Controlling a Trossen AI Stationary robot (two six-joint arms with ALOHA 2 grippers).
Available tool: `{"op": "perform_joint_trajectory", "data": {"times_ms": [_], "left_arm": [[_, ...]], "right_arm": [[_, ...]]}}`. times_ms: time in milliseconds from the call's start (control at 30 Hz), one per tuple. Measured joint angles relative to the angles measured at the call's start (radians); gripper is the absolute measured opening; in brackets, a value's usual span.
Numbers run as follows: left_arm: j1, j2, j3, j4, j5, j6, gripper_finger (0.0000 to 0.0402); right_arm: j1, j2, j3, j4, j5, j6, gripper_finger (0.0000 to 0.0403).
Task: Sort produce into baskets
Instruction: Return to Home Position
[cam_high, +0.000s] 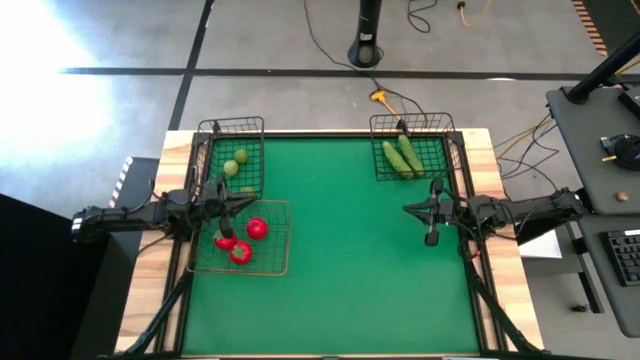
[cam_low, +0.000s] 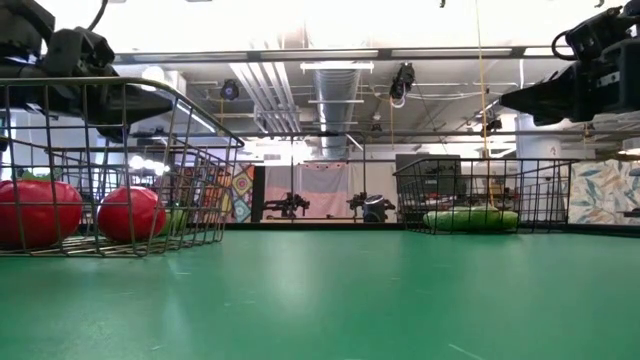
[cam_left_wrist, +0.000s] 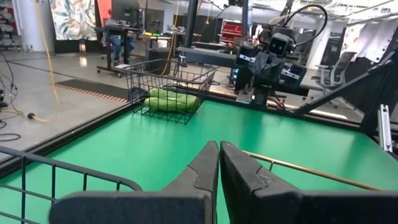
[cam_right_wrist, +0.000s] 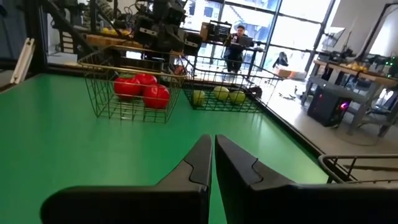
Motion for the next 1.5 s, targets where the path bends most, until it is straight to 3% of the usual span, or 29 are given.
{"op": "perform_joint_trajectory", "data": {"times_ms": [1500], "left_arm": [[0.0, 0.023, 0.002, 0.001, 0.002, 0.0, 0.0]], "right_arm": [[0.0, 0.0, 0.0, -0.002, 0.0, 0.003, 0.0013]]}}
